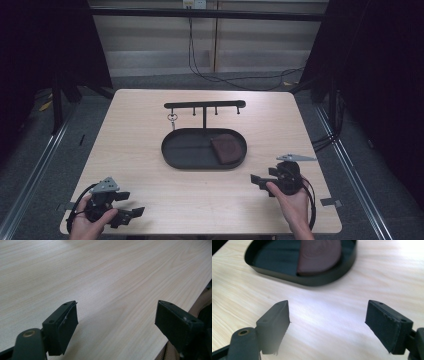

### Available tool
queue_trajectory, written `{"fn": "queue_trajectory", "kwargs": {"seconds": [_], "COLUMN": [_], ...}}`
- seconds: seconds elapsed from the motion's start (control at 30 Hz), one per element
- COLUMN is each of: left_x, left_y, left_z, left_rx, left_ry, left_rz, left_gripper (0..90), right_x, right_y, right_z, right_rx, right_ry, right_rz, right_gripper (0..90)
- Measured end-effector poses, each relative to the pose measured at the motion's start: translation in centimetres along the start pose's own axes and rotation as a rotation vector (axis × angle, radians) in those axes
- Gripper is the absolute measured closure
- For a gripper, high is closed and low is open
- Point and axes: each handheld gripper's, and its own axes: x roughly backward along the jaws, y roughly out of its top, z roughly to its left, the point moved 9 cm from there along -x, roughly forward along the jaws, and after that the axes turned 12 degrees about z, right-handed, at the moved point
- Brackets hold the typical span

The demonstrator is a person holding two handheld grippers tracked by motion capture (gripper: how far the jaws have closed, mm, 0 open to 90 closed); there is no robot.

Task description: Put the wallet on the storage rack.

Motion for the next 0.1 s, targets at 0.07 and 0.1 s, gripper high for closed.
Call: {"fn": "queue_trajectory", "kwargs": {"seconds": [0.07, 0.1], "left_x": [0.02, 0.03], "left_y": [-0.01, -0.02], "left_z": [-0.06, -0.07], "left_rx": [-0.002, -0.002], "left_ry": [-0.003, -0.004], "left_rz": [0.001, 0.002], "left_gripper": [18.2, 18.2], "right_x": [0.17, 0.15], "right_y": [-0.92, -1.35], "right_z": [-0.38, -0.62], "right_rx": [-0.008, -0.01], "right_ry": [0.0, -0.008], "right_rz": [-0.002, 0.006], "right_gripper": [18.2, 18.1]}}
